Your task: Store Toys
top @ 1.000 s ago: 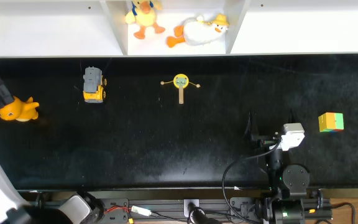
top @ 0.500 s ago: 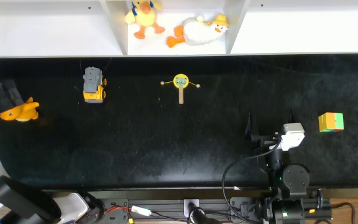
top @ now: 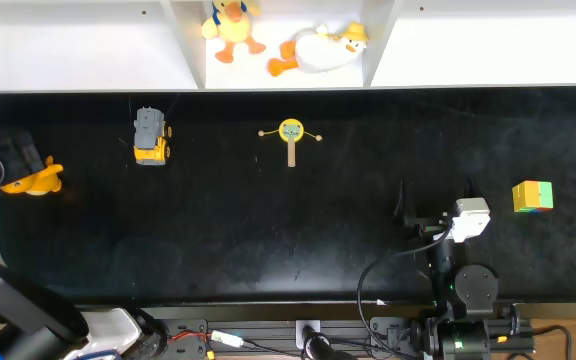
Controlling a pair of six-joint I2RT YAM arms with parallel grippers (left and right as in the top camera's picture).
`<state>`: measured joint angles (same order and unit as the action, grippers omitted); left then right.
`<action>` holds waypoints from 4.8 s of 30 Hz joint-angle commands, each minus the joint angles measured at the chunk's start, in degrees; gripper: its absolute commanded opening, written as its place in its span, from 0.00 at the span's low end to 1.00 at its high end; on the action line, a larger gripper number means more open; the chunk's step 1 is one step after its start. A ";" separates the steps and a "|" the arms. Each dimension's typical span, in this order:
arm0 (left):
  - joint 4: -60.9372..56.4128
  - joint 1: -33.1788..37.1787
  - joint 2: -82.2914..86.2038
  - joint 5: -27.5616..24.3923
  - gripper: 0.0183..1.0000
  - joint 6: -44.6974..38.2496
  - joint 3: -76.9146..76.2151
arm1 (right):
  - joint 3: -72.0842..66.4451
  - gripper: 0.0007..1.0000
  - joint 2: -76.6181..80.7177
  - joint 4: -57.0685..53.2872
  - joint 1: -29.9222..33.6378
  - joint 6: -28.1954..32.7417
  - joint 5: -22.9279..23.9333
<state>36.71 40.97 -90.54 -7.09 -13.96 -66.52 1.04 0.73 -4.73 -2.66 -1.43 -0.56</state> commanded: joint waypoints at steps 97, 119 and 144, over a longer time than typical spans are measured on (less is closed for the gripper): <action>-33.20 -12.66 2.25 -4.74 0.37 13.25 1.79 | -0.76 1.00 -0.48 0.24 0.07 0.33 0.57; -31.98 -12.76 -5.57 -9.81 0.37 14.45 -6.43 | -0.76 1.00 -0.48 0.24 0.07 0.33 0.57; -11.72 -14.69 -8.61 2.25 0.36 15.65 -19.45 | -0.76 1.00 -0.48 0.24 0.07 0.33 0.57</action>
<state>24.58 26.26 -98.72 -6.55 1.02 -84.31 1.04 0.73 -4.73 -2.66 -1.41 -0.56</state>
